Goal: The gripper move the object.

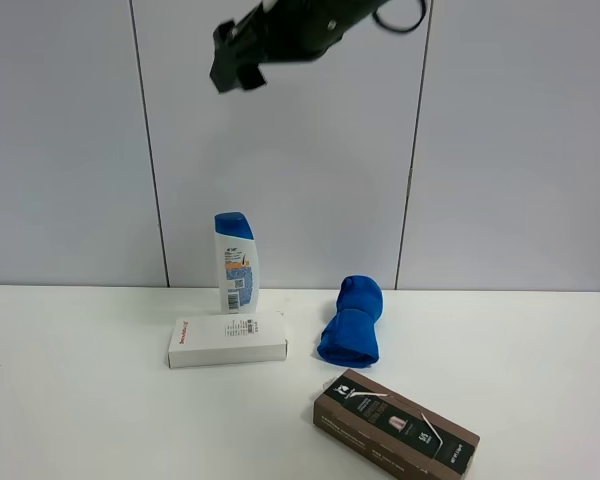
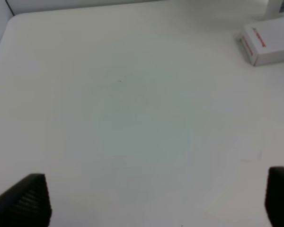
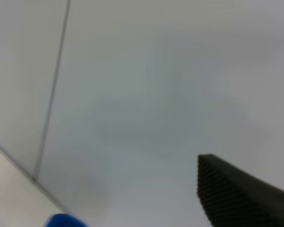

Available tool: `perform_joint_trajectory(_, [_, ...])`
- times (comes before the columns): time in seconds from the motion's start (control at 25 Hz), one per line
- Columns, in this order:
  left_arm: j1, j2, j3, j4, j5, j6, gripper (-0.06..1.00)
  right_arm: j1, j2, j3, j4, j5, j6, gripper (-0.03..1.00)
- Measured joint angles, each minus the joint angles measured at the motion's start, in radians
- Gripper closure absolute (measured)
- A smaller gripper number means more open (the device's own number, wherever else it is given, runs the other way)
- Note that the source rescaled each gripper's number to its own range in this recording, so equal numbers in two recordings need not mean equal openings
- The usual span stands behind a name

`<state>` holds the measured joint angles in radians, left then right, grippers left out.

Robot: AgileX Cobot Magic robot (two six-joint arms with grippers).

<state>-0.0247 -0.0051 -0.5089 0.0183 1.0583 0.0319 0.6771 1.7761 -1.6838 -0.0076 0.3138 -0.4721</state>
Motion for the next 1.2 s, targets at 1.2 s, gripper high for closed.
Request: perform_joint_trajectory(1.2, [0.0,0.0,0.0,0.0,0.0,0.0,-0.06,-0.215,-0.628,0.358,-0.006,0.884,0.44,0.35])
